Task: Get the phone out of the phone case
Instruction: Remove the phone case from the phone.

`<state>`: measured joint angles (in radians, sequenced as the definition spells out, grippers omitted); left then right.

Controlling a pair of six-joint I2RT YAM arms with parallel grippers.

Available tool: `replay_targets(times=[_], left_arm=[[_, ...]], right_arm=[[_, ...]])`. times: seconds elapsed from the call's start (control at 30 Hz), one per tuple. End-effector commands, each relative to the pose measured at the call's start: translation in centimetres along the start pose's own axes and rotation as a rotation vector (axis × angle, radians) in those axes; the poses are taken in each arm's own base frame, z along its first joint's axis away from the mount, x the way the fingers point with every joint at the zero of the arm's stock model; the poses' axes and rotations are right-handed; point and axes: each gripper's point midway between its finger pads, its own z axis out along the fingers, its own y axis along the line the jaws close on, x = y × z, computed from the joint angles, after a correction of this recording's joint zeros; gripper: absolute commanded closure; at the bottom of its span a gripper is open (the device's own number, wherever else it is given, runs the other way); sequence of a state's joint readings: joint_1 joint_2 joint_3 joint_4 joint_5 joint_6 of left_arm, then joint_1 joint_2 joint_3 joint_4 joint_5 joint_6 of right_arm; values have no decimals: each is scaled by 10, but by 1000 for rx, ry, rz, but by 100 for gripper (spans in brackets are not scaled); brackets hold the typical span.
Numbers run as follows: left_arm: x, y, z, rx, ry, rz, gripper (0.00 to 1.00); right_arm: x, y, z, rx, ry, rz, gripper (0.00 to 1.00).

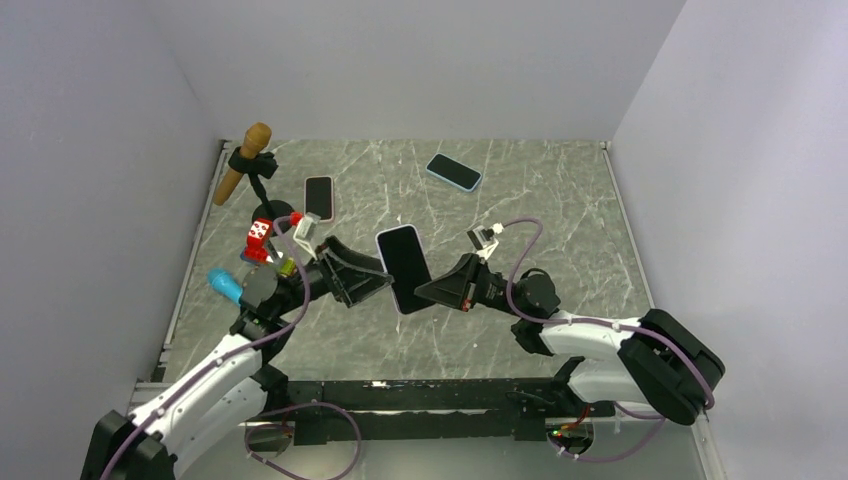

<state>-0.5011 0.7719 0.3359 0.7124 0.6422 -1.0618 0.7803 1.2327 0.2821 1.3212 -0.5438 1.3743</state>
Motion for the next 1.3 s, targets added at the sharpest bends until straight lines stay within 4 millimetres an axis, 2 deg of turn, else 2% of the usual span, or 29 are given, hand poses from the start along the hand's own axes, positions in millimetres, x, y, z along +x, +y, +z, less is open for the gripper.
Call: replay_targets(times=[0.0, 0.07, 0.2, 0.27, 0.33, 0.47, 0.53, 0.67, 0.9, 1.07, 1.27], left_arm=[[-4, -3, -9, -6, -39, 140, 1], [0, -7, -14, 3, -27, 164, 5], [13, -9, -19, 39, 10, 162, 26], [19, -10, -19, 59, 20, 151, 29], [22, -13, -18, 79, 23, 139, 30], [28, -17, -15, 91, 44, 139, 17], [31, -17, -14, 86, 53, 144, 16], [34, -12, -13, 62, 62, 145, 26], [40, -11, -7, 43, 91, 148, 24], [37, -10, -3, 22, 93, 168, 37], [36, -7, 2, -2, 105, 173, 40]], right_arm=[[-12, 54, -5, -184, -56, -85, 100], [-12, 54, -5, -177, -62, -89, 100], [-14, 57, -6, -181, -72, -96, 100], [-14, 59, -6, -189, -74, -99, 100], [-15, 59, -6, -186, -76, -98, 100], [-14, 57, -7, -180, -81, -94, 100], [-14, 56, -7, -178, -80, -96, 100], [-14, 57, -6, -182, -75, -94, 100], [-12, 56, -7, -196, -71, -84, 100], [-10, 54, -6, -198, -65, -77, 100], [-9, 51, -6, -189, -63, -74, 100]])
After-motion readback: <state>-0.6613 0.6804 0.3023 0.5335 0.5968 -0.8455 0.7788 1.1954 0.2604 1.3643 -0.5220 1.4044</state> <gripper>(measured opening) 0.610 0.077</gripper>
